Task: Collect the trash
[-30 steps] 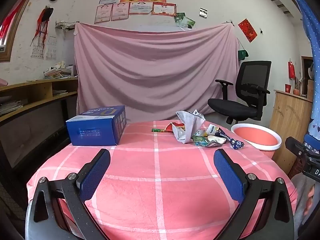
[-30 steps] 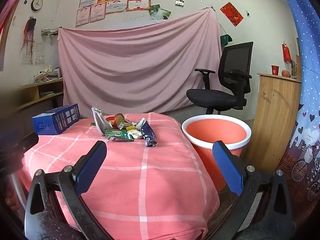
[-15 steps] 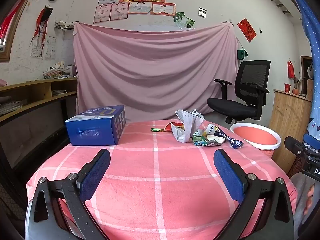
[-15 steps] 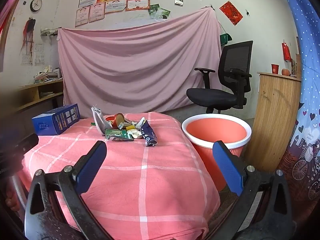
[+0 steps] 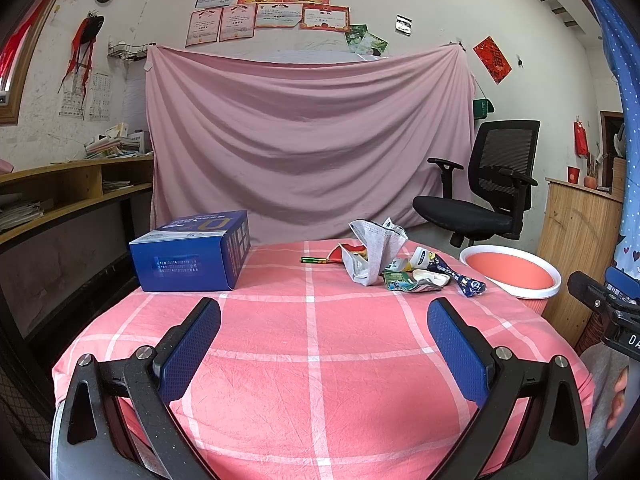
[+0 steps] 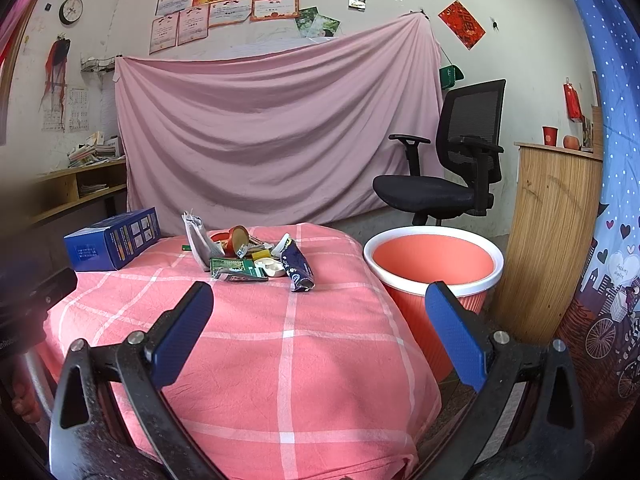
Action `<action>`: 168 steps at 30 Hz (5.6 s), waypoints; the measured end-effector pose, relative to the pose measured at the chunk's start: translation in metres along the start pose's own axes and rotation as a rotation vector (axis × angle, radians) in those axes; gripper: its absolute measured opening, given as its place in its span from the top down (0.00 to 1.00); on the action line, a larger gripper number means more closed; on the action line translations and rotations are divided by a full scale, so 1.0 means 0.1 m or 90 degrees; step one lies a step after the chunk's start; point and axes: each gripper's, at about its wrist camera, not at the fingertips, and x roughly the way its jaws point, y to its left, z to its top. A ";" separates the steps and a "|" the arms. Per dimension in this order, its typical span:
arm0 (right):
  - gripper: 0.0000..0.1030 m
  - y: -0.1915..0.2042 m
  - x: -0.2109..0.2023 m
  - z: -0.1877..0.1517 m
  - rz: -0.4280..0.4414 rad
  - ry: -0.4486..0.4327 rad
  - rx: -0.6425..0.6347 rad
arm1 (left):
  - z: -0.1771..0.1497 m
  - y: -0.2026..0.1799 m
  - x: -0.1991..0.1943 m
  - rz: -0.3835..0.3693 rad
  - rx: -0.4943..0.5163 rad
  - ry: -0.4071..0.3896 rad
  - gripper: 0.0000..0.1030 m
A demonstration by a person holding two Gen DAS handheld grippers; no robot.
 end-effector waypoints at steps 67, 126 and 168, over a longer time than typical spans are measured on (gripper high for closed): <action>0.00 -0.08 0.10 0.18 0.010 -0.010 0.030 | 0.20 -0.10 0.20 0.003 -0.015 0.003 0.02; 0.43 -0.37 1.77 0.39 0.216 0.219 0.031 | 0.58 -0.61 1.32 -0.200 0.017 0.186 1.00; 0.36 -2.13 2.13 0.34 -0.050 0.178 0.180 | 0.88 -2.62 2.88 -0.288 -0.022 0.255 0.82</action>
